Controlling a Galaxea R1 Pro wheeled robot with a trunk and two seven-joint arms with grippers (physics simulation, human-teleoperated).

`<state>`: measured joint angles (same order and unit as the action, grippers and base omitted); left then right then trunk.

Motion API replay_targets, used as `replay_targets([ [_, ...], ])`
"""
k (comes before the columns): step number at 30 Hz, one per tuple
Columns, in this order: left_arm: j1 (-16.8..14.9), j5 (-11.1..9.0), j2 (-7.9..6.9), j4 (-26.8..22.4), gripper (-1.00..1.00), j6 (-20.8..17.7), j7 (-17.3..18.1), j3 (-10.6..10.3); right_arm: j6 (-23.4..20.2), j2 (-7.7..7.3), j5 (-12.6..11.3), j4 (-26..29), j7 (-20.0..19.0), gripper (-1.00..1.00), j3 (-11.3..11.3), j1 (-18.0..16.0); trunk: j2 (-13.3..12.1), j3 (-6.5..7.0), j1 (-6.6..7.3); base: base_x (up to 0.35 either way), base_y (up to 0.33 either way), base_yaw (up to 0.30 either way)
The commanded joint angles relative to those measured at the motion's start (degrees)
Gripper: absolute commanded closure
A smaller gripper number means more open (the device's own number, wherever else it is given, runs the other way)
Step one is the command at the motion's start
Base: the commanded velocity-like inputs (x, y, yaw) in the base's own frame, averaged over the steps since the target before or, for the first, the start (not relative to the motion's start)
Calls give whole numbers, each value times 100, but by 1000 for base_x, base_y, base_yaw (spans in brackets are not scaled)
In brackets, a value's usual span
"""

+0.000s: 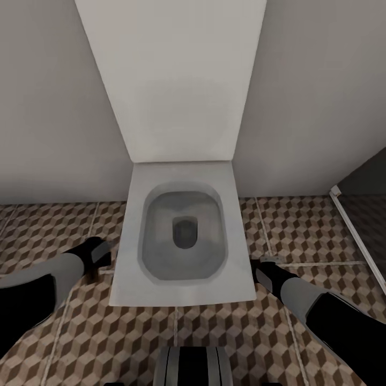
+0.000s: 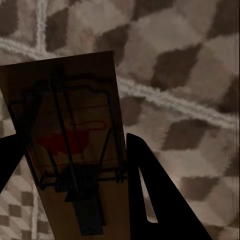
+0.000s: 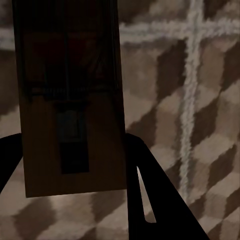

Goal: Take the four mousetraps from the cabinet in the bathroom and place them on the bathroom floor. Make sure all four end up on the same floor surface, and ensure that at least two of them are either under or directly next to the same bathroom sink.

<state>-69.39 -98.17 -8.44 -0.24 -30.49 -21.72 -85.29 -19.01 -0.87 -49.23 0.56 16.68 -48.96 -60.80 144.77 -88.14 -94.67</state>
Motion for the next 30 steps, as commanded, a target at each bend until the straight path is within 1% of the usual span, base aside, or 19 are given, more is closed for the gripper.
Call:
replay_targets([
  [1, 3, -37, 9, -18, 100, 17, -9, -49, -24, -1, -60, 6, 19, 100, -50, -2, 1, -3, 1, 0, 0, 0],
  [17, 30, -53, 76, -63, 100, 93, 10, -32, -22, -10, -60, 6, 11, 100, -51, -2, 1, -3, 1, 0, 0, 0],
  [20, 37, -53, 84, -63, 100, 244, 10, -31, -23, -10, -60, 6, 11, 100, -52, -2, 1, -3, 1, 0, 0, 0],
  [21, 64, -51, 85, -64, 100, 453, 10, -31, -23, -10, -60, 6, 11, 100, -50, -2, 1, -3, 1, 0, 0, 0],
  [22, 129, -46, 86, -64, 100, 782, 10, -31, -22, -10, -60, 6, 11, 100, -49, -2, 1, -3, 1, 0, 0, 0],
  [25, 414, -38, 87, -64, 100, 2183, 62, -34, -23, -10, -60, 6, 11, 100, -50, -2, 1, -3, 1, 0, 0, 0],
  [26, 547, -37, 85, -58, 100, 2732, 268, -38, -22, -10, -60, 6, 11, 100, -51, -2, 1, -3, 1, 0, 0, 0],
  [27, 567, -36, 83, -54, 100, 2807, 345, -38, -22, -10, -60, 6, 11, 100, -49, -2, 1, -3, 1, 0, 0, 0],
  [29, 613, -36, 73, -33, 100, 2983, 655, -39, -23, -10, -60, 6, 11, 100, -51, -2, 1, -3, 1, 0, 0, 0],
  [30, 620, -36, 69, -27, 100, 3007, 720, -39, -23, -10, -60, 6, 11, 100, -49, -2, 1, -3, 1, 0, 0, 0],
])
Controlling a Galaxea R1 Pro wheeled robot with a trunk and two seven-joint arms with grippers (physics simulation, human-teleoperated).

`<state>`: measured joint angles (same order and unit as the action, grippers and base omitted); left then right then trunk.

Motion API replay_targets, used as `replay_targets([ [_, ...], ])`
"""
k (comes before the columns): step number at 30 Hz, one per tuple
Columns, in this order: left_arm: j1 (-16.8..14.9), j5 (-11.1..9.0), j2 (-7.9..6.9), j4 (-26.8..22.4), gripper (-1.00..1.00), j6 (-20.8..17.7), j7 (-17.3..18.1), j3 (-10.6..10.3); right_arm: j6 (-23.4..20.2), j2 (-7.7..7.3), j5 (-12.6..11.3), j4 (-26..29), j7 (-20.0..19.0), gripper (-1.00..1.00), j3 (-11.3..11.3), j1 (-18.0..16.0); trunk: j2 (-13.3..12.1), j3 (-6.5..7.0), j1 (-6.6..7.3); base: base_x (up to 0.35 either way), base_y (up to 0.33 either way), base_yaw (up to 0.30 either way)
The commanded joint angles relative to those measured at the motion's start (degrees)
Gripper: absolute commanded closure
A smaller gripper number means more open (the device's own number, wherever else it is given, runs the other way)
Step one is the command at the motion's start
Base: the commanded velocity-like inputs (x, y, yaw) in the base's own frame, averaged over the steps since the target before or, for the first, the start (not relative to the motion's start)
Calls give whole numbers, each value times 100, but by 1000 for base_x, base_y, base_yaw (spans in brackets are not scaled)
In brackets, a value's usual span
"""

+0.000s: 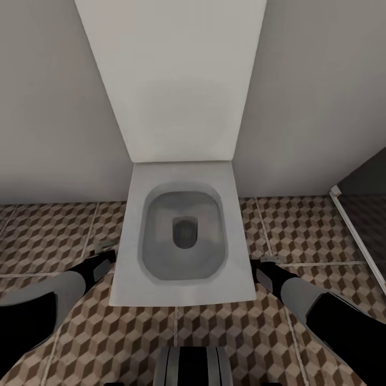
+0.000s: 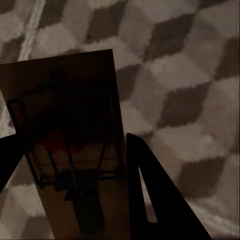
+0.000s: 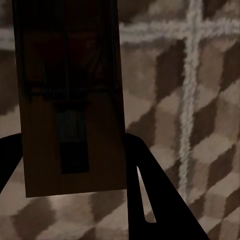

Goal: Take the four mousetraps from the cabinet in the bathroom and place them on the bathroom floor. Make sure all four end up on the same floor surface, and ensure that at least two of them are either under or directly next to the same bathroom sink.

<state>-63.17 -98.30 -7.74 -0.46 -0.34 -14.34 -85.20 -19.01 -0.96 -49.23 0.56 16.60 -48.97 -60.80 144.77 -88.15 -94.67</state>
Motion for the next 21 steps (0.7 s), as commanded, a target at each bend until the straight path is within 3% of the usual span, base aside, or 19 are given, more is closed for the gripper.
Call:
replay_targets([
  [1, 7, -23, -7, 5, 100, 26, 76, -49, -23, -1, -60, 6, 18, 100, -46, -2, 1, -3, 1, 0, 0, 0],
  [12, 24, -23, -47, 28, 100, 35, 251, -57, -23, -1, -60, 6, 18, 100, -48, -2, 1, -3, 1, 0, 0, 0],
  [21, 21, -19, -42, 20, 100, -875, 253, -48, -24, -1, -60, 6, 18, 100, -48, -2, 1, -3, 1, 0, 0, 0],
])
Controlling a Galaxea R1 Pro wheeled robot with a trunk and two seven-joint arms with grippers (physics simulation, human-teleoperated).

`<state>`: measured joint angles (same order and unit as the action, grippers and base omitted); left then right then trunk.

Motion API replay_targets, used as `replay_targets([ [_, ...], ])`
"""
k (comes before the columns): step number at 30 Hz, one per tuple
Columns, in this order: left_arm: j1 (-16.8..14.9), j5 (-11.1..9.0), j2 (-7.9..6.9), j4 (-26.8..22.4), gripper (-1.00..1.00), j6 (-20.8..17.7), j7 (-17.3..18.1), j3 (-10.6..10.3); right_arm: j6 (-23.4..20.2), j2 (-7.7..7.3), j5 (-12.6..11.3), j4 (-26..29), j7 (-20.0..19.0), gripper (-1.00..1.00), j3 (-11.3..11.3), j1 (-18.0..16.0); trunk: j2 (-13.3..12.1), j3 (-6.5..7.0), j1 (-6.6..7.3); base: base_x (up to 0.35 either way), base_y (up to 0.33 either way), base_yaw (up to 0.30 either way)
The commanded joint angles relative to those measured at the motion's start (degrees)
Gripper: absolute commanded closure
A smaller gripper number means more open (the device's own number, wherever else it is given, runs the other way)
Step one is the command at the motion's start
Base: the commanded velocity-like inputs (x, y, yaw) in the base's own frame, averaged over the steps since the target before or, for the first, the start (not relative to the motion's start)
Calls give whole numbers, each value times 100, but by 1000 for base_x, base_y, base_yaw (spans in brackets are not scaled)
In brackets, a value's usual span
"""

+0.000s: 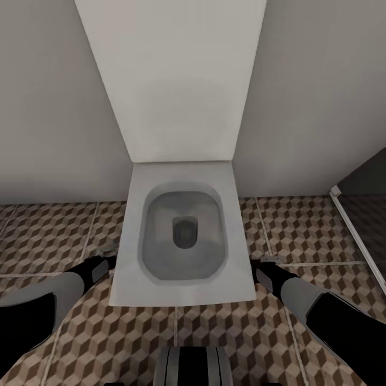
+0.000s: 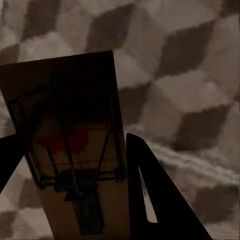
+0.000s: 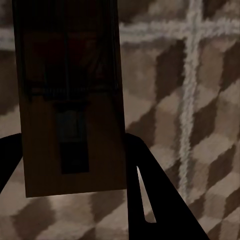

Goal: Take the four mousetraps from the cabinet in the bathroom and place them on the bathroom floor. Make sure all four end up on the same floor surface, and ensure that at least two of them are either under or directly next to the same bathroom sink.

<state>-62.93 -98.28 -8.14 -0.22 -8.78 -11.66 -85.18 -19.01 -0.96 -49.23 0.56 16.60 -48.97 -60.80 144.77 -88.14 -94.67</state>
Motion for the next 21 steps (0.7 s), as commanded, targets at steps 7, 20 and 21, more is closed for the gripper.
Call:
replay_targets([
  [7, -31, -39, 58, -27, 100, -1227, -40, -27, -15, -14, -60, 10, 15, 100, -51, -2, 1, -3, 1, 0, 0, 0],
  [20, -35, -33, 54, -51, 100, -996, -20, -42, 67, -40, -69, 15, 4, 100, -51, -2, 4, -47, -4, 0, 0, 0],
  [21, -33, -33, 55, -50, 100, -992, -25, -42, 69, -42, -69, 15, 3, 100, -51, -2, 5, -70, -7, 0, 0, 0],
])
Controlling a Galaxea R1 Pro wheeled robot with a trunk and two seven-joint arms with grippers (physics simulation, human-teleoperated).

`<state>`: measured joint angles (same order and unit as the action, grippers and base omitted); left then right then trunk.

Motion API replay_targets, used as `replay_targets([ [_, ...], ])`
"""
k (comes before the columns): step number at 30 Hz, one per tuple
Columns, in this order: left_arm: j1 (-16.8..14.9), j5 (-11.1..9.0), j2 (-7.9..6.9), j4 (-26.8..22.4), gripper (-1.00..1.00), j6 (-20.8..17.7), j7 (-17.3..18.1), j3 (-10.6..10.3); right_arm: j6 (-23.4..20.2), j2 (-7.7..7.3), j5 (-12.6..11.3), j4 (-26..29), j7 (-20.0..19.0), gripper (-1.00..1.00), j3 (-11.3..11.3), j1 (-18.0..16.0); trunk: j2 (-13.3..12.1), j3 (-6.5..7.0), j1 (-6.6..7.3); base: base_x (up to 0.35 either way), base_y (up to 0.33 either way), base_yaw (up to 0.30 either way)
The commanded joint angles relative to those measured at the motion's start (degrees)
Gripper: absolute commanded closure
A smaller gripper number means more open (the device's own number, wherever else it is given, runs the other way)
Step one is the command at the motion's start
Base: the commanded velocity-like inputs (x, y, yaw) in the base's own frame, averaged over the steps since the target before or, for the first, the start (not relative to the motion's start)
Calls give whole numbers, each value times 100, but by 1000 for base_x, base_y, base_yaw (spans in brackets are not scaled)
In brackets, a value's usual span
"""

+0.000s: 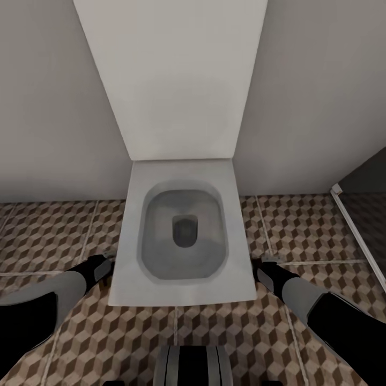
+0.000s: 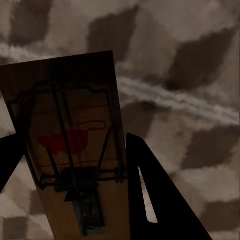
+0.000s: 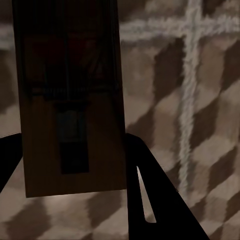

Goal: Take the four mousetraps from the cabinet in the bathroom and place them on the bathroom floor. Make sure all four end up on the same floor surface, and ensure that at least two of them are either under or directly next to the same bathroom sink.

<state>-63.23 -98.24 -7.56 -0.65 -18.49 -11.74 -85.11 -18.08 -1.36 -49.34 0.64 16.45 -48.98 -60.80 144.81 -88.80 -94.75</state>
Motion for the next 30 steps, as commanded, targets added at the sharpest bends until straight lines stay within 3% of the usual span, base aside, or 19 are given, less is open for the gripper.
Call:
replay_targets([
  [1, -3, -38, 1, -6, 100, -19, -24, -50, -23, -2, -58, 9, 18, 100, -50, -2, 3, -26, -1, 0, 0, 0],
  [15, -3, -39, -8, 3, 100, -12, -39, -50, -34, 2, -69, 1, 43, 100, -47, -2, 22, -336, -37, 0, 0, 0],
  [27, -4, -43, -13, 3, 100, -6, -39, -52, -40, 4, -84, -4, 256, 100, -33, -2, 22, -336, -37, 0, 0, 0],
  [28, -2, -41, -15, 3, 100, -6, -39, -51, -39, 4, -84, -3, 296, -100, -32, -2, 22, -336, -37, 0, 0, 0],
  [30, -4, -39, -16, 3, 100, -6, -39, -50, -37, 10, -85, -3, 315, -100, -29, -2, 22, -336, -37, 0, 0, 0],
])
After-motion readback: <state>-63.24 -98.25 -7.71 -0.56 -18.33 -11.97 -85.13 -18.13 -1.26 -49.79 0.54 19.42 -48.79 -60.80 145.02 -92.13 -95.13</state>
